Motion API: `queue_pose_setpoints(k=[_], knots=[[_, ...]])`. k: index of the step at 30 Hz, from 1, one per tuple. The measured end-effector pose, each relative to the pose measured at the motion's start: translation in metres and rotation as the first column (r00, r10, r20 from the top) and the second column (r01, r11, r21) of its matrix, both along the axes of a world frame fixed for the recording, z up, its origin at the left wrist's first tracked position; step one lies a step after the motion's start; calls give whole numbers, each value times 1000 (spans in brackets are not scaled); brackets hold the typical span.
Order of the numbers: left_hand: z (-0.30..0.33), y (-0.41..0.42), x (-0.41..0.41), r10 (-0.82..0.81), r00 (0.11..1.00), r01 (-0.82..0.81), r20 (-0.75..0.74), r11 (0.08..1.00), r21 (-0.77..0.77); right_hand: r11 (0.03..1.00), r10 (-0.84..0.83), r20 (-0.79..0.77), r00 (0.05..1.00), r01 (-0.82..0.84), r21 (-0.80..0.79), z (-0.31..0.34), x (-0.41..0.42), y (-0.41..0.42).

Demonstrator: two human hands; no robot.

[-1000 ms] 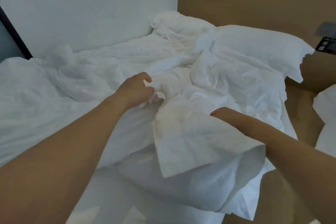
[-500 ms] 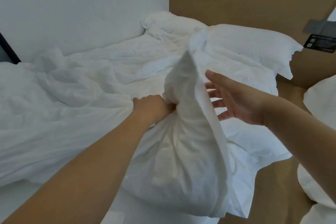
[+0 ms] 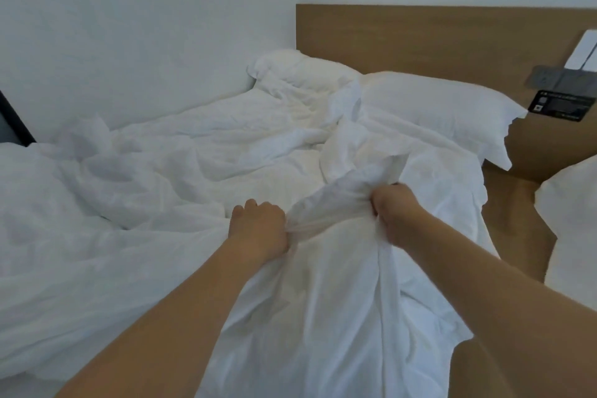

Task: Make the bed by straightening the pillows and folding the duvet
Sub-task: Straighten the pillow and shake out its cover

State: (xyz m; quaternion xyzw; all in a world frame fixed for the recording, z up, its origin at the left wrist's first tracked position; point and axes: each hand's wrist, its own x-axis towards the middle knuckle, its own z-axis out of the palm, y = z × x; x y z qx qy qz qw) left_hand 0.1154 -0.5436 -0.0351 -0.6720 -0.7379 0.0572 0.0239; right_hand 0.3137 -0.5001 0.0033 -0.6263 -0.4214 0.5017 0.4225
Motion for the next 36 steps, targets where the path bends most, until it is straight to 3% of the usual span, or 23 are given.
queue_pose_setpoints(k=[3, 7, 11, 15, 17, 19, 23, 28, 30, 32, 34, 35, 36], knots=[[58, 11, -2, 130, 990, -133, 50, 989, 60, 993, -49, -74, 996, 41, -108, 62, -7, 13], [222, 34, -14, 261, 941, -301, 214, 937, 179, 996, 14, -106, 994, -23, -86, 230, -9, 25], [445, 44, -16, 203, 951, -282, 233, 878, 387, 994, 97, -171, 980, -88, 62, 456, -5, 30], [673, 62, -12, 136, 966, -248, 221, 735, 630, 963, 150, -229, 962, -90, 253, 692, 4, 26], [757, 68, -4, 109, 955, -282, 277, 625, 727, 934, 158, -244, 957, -65, 350, 792, 16, 20], [796, 66, 1, 136, 942, -329, 307, 561, 760, 905, 179, -246, 952, -61, 422, 854, 36, 15], [785, 52, 15, 262, 914, -399, 309, 717, 572, 946, 124, -192, 973, -58, 318, 869, 78, 23], [760, 47, 19, 374, 926, -316, -44, 835, 452, 995, 59, -134, 989, -48, 83, 798, 104, 45], [754, 50, 17, 403, 912, -352, -74, 864, 359, 997, 80, -148, 986, -78, 19, 779, 108, 55], [751, 60, 14, 439, 898, -424, 19, 856, 295, 992, 127, -177, 976, -126, 13, 773, 106, 64], [752, 82, 12, 484, 812, -566, 326, 791, 234, 988, 151, -187, 971, -150, 19, 772, 104, 75], [749, 97, 10, 468, 686, -640, 557, 752, 156, 988, 155, -195, 968, -153, 27, 770, 104, 82], [747, 113, 11, 407, 493, -679, 769, 733, 48, 988, 152, -207, 966, -149, 30, 768, 106, 90]])
